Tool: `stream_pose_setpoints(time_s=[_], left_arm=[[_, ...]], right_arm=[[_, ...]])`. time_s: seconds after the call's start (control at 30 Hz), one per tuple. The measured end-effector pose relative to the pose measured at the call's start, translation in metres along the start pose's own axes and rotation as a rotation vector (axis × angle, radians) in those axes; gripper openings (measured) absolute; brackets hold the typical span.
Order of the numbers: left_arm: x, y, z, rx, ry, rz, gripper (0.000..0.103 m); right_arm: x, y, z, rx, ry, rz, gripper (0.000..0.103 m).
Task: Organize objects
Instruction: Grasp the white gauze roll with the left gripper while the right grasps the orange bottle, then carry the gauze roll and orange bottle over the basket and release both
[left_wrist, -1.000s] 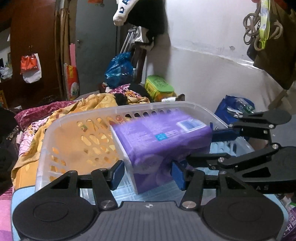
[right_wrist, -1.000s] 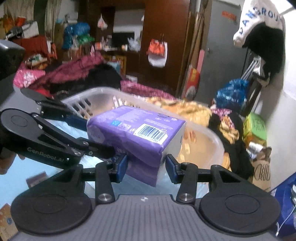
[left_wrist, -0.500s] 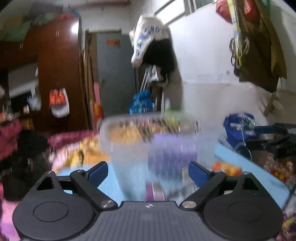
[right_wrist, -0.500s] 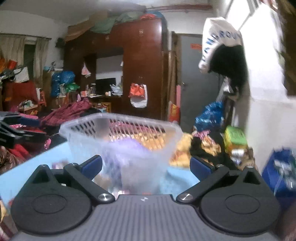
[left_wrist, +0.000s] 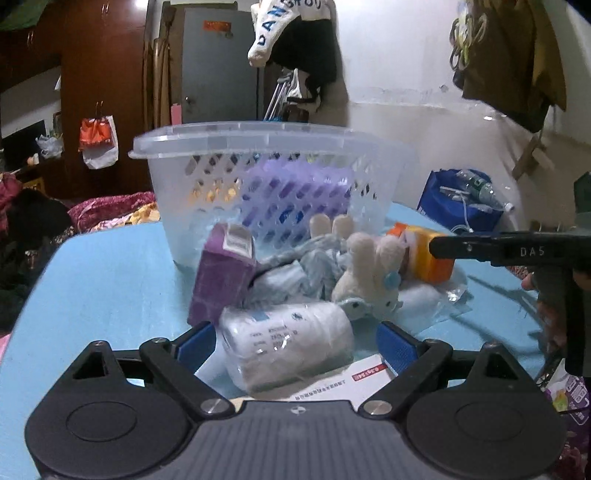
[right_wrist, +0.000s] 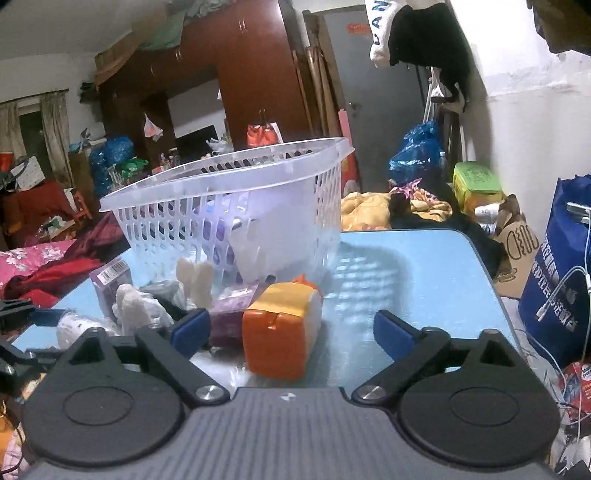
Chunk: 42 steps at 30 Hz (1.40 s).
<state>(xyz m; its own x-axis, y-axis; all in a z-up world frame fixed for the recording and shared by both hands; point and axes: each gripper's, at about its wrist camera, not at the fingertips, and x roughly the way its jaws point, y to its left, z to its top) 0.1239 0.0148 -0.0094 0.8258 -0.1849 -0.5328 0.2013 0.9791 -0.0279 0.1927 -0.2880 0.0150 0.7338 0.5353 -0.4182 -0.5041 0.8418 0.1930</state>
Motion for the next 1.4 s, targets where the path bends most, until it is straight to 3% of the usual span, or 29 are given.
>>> stream_pose_setpoints(time_s=[0.23, 0.4, 0.57, 0.87, 1.07, 1.4], left_arm=[[0.005, -0.001, -0.005, -0.015, -0.012, 0.048, 0.094], [0.005, -0.006, -0.007, 0.018, -0.022, 0.076, 0.081], [-0.001, -0.004, -0.012, 0.017, -0.07, 0.067, 0.08], [-0.024, 0.014, -0.014, -0.028, -0.19, 0.022, 0.08], [-0.029, 0.022, -0.012, -0.053, -0.211, 0.018, 0.08], [-0.045, 0.031, -0.014, -0.067, -0.288, 0.015, 0.08]], right_arm=[[0.008, 0.001, -0.015, 0.002, -0.002, 0.0, 0.07], [0.008, -0.003, -0.018, 0.024, 0.009, 0.006, 0.047], [0.005, 0.0, -0.02, 0.01, -0.009, -0.009, 0.047], [-0.012, 0.004, -0.024, -0.014, -0.132, 0.014, 0.045], [-0.012, 0.003, -0.023, -0.013, -0.147, 0.023, 0.045], [-0.037, -0.009, -0.029, 0.059, -0.291, 0.04, 0.044]])
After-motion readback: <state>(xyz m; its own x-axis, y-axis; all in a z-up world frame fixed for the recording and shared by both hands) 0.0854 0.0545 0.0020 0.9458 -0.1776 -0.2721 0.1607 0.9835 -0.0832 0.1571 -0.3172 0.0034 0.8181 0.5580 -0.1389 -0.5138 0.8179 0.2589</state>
